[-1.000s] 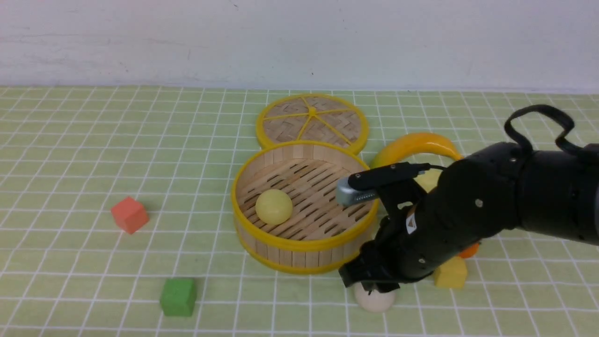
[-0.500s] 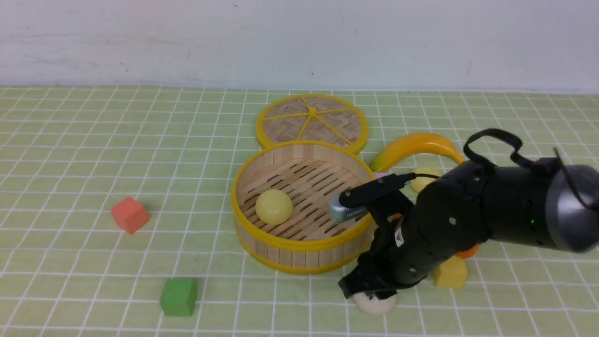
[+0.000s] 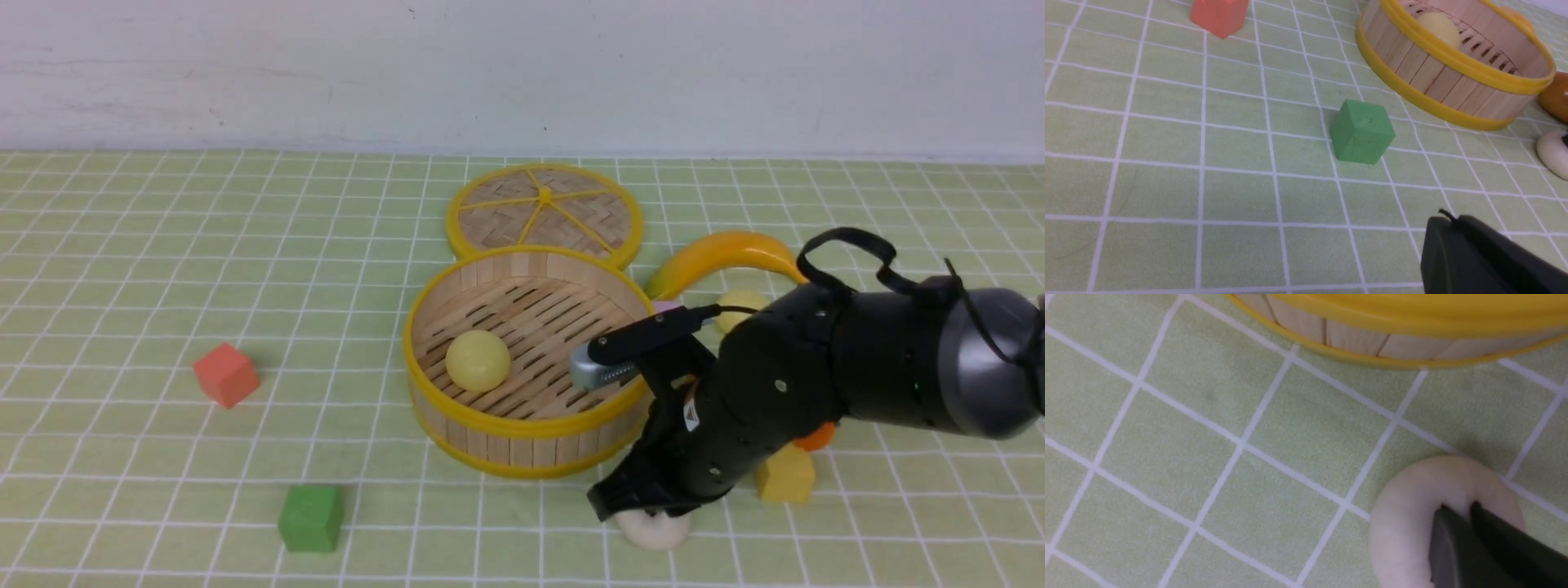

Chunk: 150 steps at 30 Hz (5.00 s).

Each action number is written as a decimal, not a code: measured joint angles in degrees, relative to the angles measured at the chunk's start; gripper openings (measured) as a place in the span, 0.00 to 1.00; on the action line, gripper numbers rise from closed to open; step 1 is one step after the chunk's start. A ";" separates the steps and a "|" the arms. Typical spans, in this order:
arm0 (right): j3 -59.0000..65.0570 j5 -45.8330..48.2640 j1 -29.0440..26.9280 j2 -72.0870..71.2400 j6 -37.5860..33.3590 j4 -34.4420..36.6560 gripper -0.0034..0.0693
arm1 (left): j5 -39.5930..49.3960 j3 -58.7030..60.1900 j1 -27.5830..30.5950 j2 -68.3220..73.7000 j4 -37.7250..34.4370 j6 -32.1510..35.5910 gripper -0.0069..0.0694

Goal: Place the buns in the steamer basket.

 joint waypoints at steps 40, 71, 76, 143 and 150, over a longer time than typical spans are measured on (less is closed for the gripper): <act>-24.37 2.17 -0.05 10.61 3.90 -2.82 0.48 | 0.00 0.11 15.29 0.00 -0.19 0.00 0.13; -32.40 5.55 -28.37 14.67 -7.90 15.32 0.64 | 0.00 0.15 15.29 0.00 -0.19 0.00 0.16; -32.40 4.09 -29.49 17.93 -8.92 17.16 0.62 | 0.00 0.15 15.29 0.00 -0.19 0.00 0.17; -19.46 30.53 -14.27 -22.80 6.15 -0.78 0.03 | 0.00 0.15 15.29 0.00 -0.19 0.00 0.24; 3.80 26.83 -14.27 -47.70 6.50 0.98 0.02 | 0.00 0.15 15.29 0.00 -0.19 0.00 0.25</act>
